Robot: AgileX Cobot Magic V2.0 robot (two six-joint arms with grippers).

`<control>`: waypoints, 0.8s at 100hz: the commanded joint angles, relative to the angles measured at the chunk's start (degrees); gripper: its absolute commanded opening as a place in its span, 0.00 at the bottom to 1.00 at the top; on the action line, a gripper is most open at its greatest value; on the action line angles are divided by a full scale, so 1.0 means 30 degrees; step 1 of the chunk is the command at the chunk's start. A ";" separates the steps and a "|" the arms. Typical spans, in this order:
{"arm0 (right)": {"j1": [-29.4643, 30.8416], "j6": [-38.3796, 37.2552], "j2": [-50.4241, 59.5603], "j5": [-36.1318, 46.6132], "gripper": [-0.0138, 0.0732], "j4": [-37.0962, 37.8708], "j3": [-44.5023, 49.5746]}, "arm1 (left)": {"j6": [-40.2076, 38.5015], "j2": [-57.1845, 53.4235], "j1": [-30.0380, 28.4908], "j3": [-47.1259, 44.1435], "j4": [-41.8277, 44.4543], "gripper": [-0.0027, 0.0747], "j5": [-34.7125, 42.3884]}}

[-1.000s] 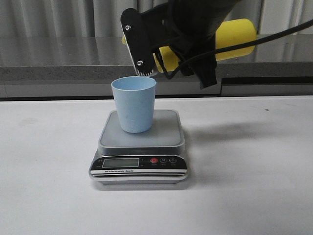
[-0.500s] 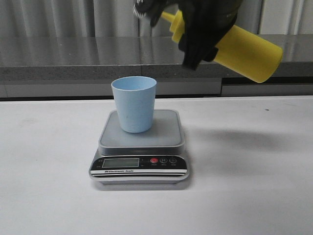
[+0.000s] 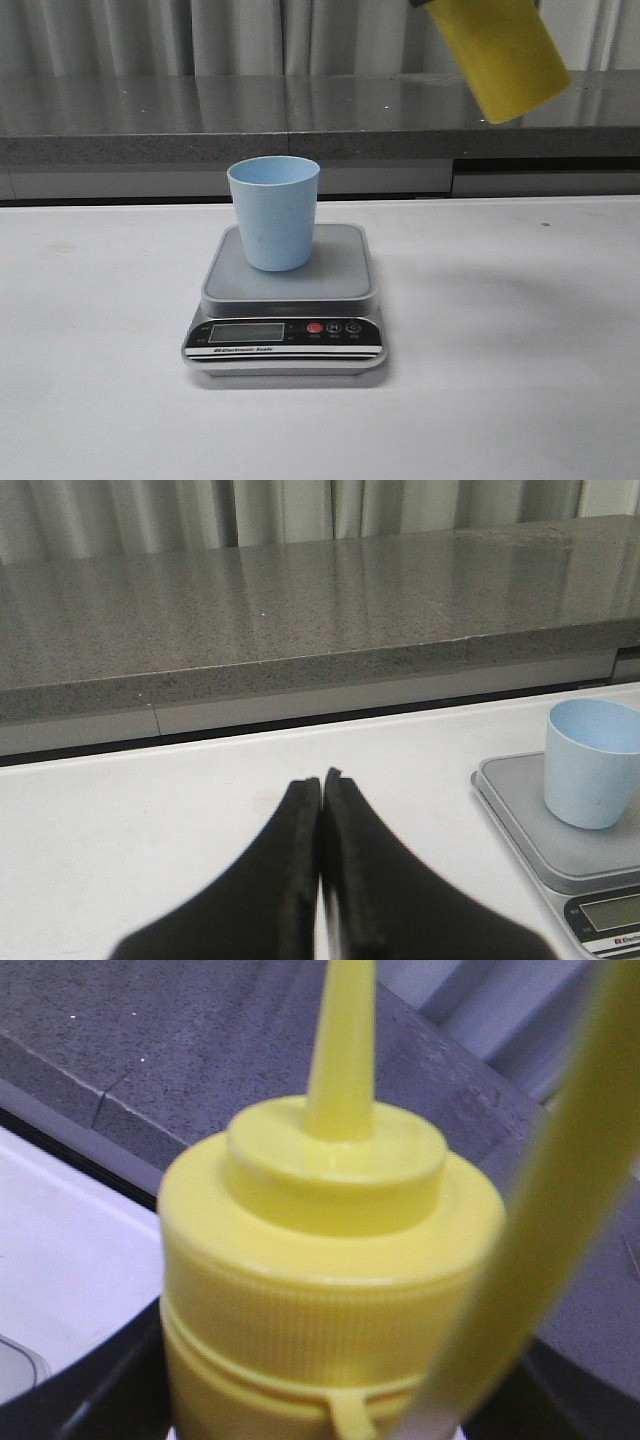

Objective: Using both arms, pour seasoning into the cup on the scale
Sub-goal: 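Rotate the bottle upright with the right gripper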

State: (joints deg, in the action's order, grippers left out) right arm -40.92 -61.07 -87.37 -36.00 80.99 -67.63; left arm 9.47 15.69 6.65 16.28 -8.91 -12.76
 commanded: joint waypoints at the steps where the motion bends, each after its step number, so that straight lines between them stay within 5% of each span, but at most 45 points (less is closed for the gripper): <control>1: 0.0158 -0.0239 0.0886 0.0049 0.48 0.0916 -0.0458 | -0.0213 0.0123 -0.0075 0.0500 -0.0199 0.01 0.1552; 62: 0.1191 -0.1640 0.0886 0.1642 0.48 0.0171 -0.0458 | -0.0213 0.0123 -0.0075 0.0500 -0.0199 0.01 0.1552; 80: 0.2139 -0.0085 0.0927 0.3338 0.48 -0.2874 -0.0458 | -0.0213 0.0123 -0.0075 0.0500 -0.0199 0.01 0.1552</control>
State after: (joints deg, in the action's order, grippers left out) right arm -35.98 -64.93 -87.29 -28.72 74.85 -67.52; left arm 9.43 15.69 6.65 16.28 -8.91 -12.76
